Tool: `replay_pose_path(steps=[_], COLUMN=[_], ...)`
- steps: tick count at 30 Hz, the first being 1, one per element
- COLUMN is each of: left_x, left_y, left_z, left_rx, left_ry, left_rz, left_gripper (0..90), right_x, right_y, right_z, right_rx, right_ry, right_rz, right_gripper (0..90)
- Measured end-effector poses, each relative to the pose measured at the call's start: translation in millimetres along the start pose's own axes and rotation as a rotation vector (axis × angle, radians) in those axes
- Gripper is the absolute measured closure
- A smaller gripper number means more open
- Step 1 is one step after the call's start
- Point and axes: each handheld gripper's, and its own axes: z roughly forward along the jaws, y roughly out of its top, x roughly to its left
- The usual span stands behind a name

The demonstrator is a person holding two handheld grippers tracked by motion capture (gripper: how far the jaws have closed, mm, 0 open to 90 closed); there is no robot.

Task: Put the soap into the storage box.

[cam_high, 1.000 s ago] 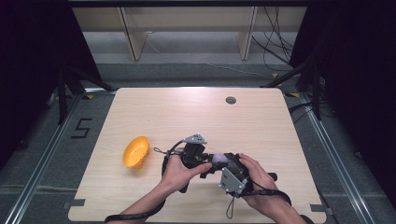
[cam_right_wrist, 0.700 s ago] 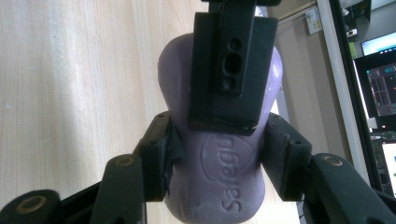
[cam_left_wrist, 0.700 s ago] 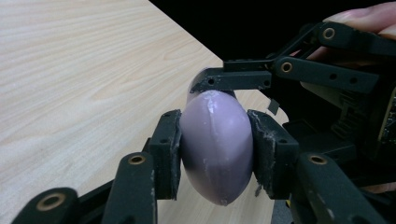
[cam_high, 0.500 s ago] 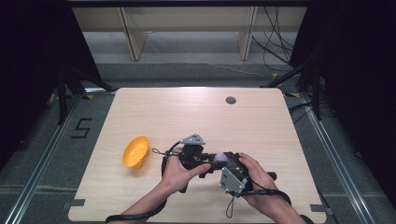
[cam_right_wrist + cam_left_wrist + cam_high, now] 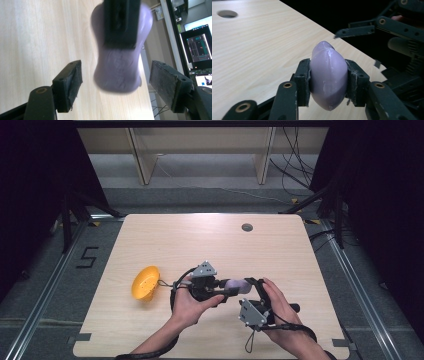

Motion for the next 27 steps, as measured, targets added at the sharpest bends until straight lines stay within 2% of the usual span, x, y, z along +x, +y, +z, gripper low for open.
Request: replay_pose_path(steps=[1,2,3,5,6,7,9,10,12,13,15,16,17,18,19,20,21,22,23,24,25,27], left_x=[0.5,0.3,1.0,2.0,2.0,1.5,1.1,0.8,-1.1,-1.3,-0.7,-0.1,1.0,0.9,2.0,2.0,2.4,3.1,3.3,3.6,4.2,5.1], left_y=[0.0,0.3,0.3,0.0,-0.1,0.4,1.0,1.5,1.0,0.4,0.7,0.4,0.2,-0.3,-1.3,-2.0,-3.2,-4.5,-5.6,-7.0,-8.6,-11.9], left_z=[-0.7,-2.7,-3.7,-5.2,-5.6,-6.7,-7.3,-8.4,-9.3,-9.6,-12.6,-14.1,-15.1,-17.2,-18.2,-19.8,-20.8,-21.8,-23.5,-24.7,-25.9,-28.0], left_rx=[-0.008,-0.003,-0.005,-0.017,-0.023,-0.012,-0.030,-0.030,-0.027,-0.032,-0.018,-0.023,-0.030,-0.028,-0.040,-0.037,-0.043,-0.052,-0.060,-0.067,-0.077,-0.095], left_ry=[0.014,0.041,0.051,0.066,0.080,0.097,0.115,0.130,0.151,0.156,0.181,0.188,0.190,0.207,0.207,0.224,0.231,0.237,0.260,0.275,0.281,0.286], left_rz=[0.014,0.012,0.017,0.014,0.021,0.023,0.014,0.034,0.045,0.055,0.078,0.074,0.074,0.066,0.062,0.060,0.052,0.032,0.028,0.025,0.021,0.012], left_gripper=[59.2,59.2,59.2,59.2,59.3,59.3,59.3,59.3,59.3,59.3,59.3,59.3,59.3,59.3,59.3,59.3,59.3,59.3,59.3,59.3,59.3,59.3], right_x=[0.6,-0.9,-1.5,-0.9,-4.0,-2.7,-0.3,-0.3,2.2,1.0,3.1,1.8,3.5,3.6,2.4,3.0,2.0,3.2,1.8,3.3,3.3,1.1], right_y=[-1.0,-2.6,-4.9,-7.7,-9.6,-12.5,-19.4,-22.0,-28.3,-30.2,-35.0,-37.1,-38.8,-40.3,-41.5,-42.6,-43.4,-43.7,-44.5,-44.6,-45.0,-46.7], right_z=[-2.6,-4.0,-5.6,-9.9,-11.0,-13.0,-15.9,-16.1,-16.9,-17.1,-18.6,-18.7,-19.1,-19.4,-19.4,-19.6,-19.4,-19.8,-19.9,-20.0,-19.9,-19.6], right_rx=[0.013,0.003,-0.005,0.004,-0.008,0.005,0.024,0.028,0.022,0.017,0.028,0.024,0.029,0.032,0.030,0.035,0.031,0.032,0.032,0.030,0.030,0.032], right_ry=[-0.005,-0.018,-0.022,-0.032,-0.036,-0.033,-0.035,-0.035,-0.026,-0.027,-0.024,-0.025,-0.017,-0.018,-0.014,-0.012,-0.013,-0.011,-0.014,-0.005,-0.012,-0.013], right_rz=[0.017,-0.002,0.003,0.036,-0.001,0.031,0.097,0.106,0.162,0.144,0.183,0.166,0.202,0.208,0.193,0.210,0.198,0.228,0.212,0.245,0.250,0.226], right_gripper=[27.2,27.2,27.2,27.2,27.3,27.4,27.6,27.8,28.3,28.5,28.6,28.7,28.7,28.7,28.8,28.9,29.0,29.1,29.3,29.4,29.5,29.8])
